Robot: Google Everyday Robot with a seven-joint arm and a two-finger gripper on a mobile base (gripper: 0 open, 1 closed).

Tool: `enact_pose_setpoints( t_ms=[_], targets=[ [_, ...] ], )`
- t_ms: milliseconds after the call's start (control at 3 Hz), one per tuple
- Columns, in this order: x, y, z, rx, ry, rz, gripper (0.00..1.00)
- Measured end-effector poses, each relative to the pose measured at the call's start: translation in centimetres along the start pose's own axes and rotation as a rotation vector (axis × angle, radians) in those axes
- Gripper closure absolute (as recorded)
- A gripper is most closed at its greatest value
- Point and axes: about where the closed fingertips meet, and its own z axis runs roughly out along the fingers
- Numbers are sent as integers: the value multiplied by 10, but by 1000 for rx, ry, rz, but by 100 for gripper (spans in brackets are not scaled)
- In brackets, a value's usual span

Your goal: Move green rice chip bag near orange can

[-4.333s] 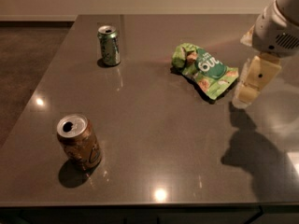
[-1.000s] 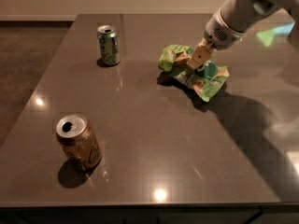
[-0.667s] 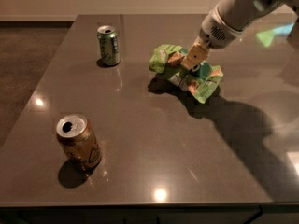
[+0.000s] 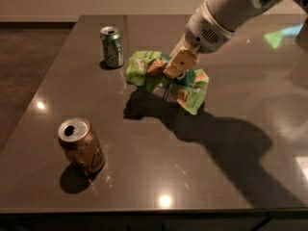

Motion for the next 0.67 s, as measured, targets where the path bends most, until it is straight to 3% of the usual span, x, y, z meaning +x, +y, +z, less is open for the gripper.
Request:
enact_pose_setpoints(
  t_ms=[333,667],
  targets=[
    [-25,31,4,-58,-32,-83,100],
    [-50,68,8,-121,-66,-204,100]
  ],
)
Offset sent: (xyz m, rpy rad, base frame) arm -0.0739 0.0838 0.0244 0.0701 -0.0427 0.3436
